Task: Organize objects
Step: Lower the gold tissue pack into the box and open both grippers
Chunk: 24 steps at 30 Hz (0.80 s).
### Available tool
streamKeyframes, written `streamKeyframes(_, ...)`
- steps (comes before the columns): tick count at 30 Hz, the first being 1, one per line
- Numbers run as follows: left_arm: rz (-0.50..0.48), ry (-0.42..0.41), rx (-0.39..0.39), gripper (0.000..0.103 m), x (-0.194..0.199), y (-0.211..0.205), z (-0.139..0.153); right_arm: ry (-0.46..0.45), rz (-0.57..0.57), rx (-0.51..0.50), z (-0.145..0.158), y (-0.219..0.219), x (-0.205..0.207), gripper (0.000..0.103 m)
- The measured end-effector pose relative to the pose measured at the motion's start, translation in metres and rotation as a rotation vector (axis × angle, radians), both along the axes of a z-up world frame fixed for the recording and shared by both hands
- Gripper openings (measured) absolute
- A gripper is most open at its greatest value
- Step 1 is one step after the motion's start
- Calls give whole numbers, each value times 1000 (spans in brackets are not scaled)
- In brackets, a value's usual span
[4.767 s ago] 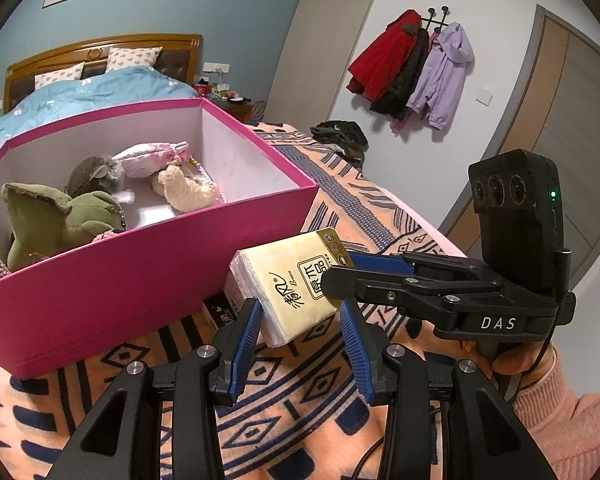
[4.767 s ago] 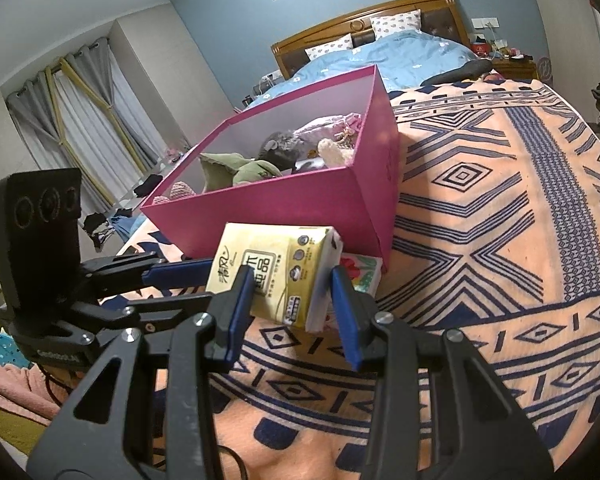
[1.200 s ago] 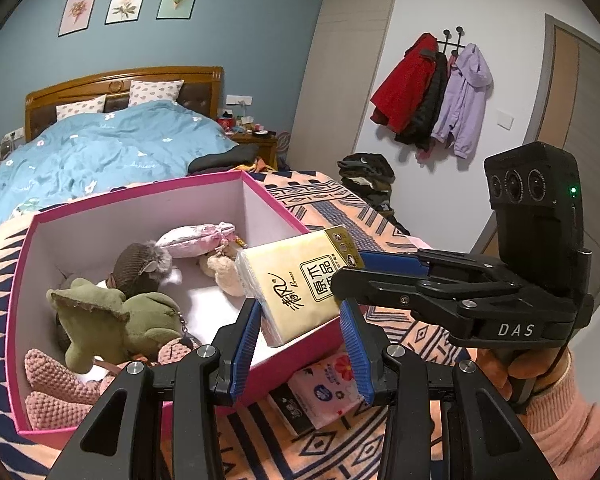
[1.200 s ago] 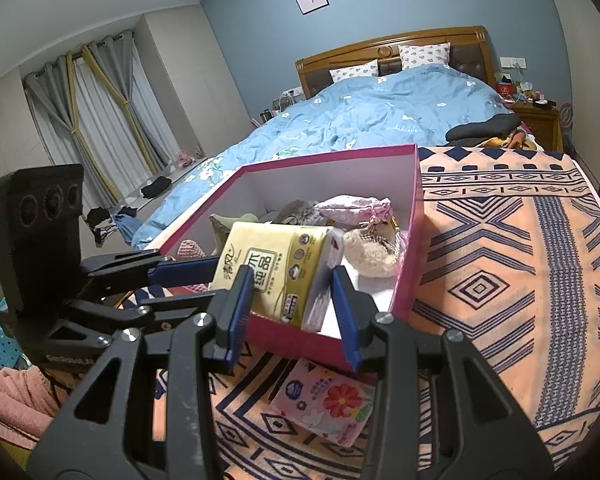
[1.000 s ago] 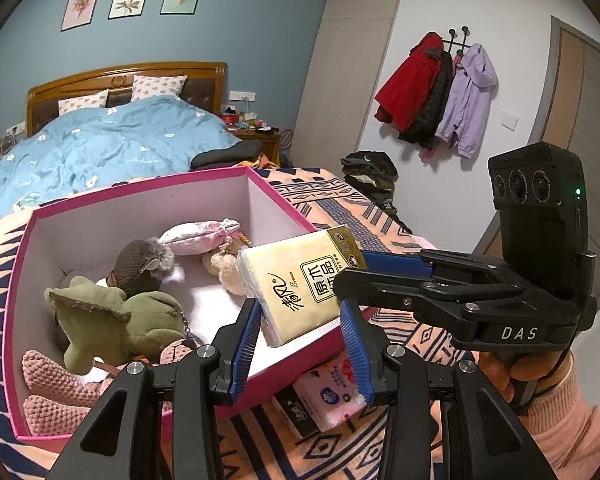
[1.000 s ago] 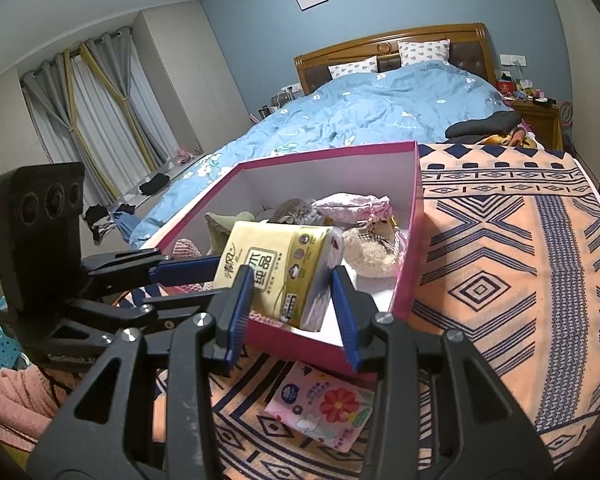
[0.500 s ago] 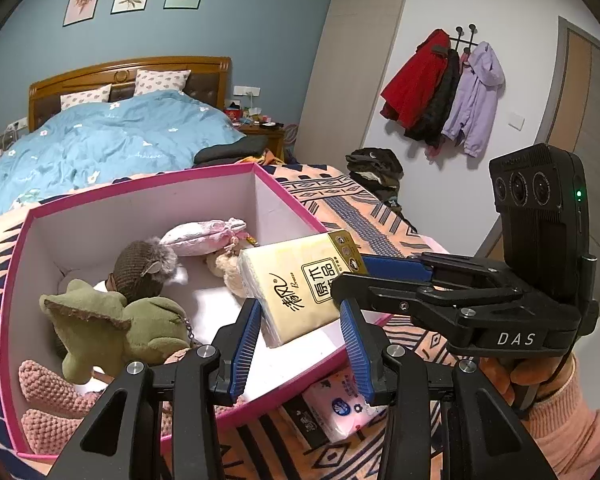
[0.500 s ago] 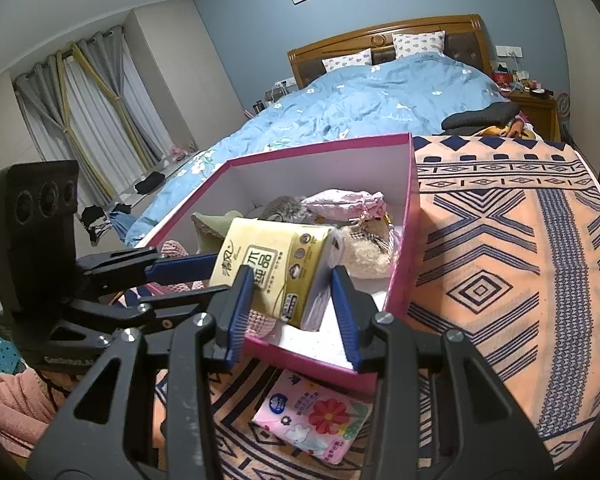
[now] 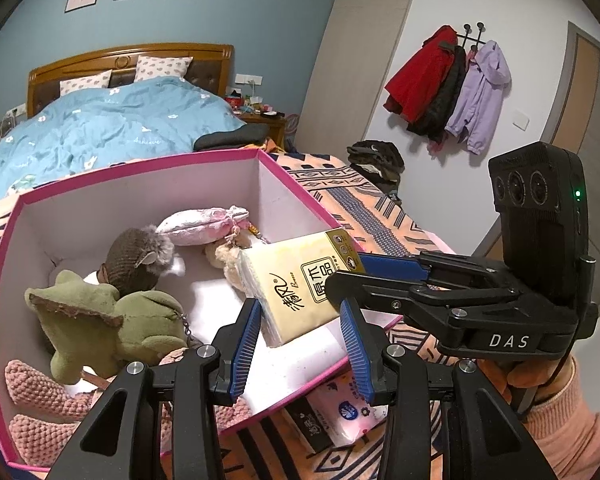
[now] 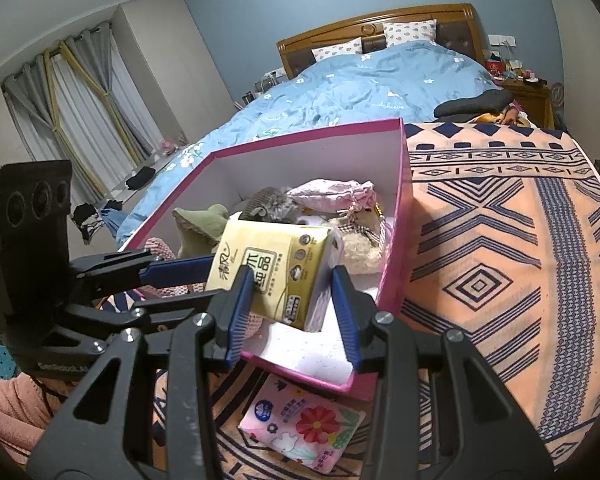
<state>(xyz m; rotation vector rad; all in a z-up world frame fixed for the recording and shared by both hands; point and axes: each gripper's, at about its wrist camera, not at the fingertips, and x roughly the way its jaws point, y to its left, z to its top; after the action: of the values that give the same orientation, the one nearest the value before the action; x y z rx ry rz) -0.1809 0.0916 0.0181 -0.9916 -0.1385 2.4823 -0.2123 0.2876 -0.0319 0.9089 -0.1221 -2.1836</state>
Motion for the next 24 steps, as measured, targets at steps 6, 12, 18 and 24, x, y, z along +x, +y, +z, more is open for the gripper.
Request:
streamKeyframes(6, -1, -18, 14, 42, -5, -3, -4, -1, -7, 15, 0, -2, -1, 43)
streamKeyframes(12, -5, -40, 33, 42, -10, -8, -8, 1, -9, 44, 0, -6, -1, 42)
streamKeyframes(18, -2, -51, 39, 42, -13, -8, -11, -1, -16, 72, 1, -10, -4, 41)
streamKeyframes(24, 3, -72, 55, 42, -19, -12, -16, 5, -33, 117, 0, -16, -6, 39)
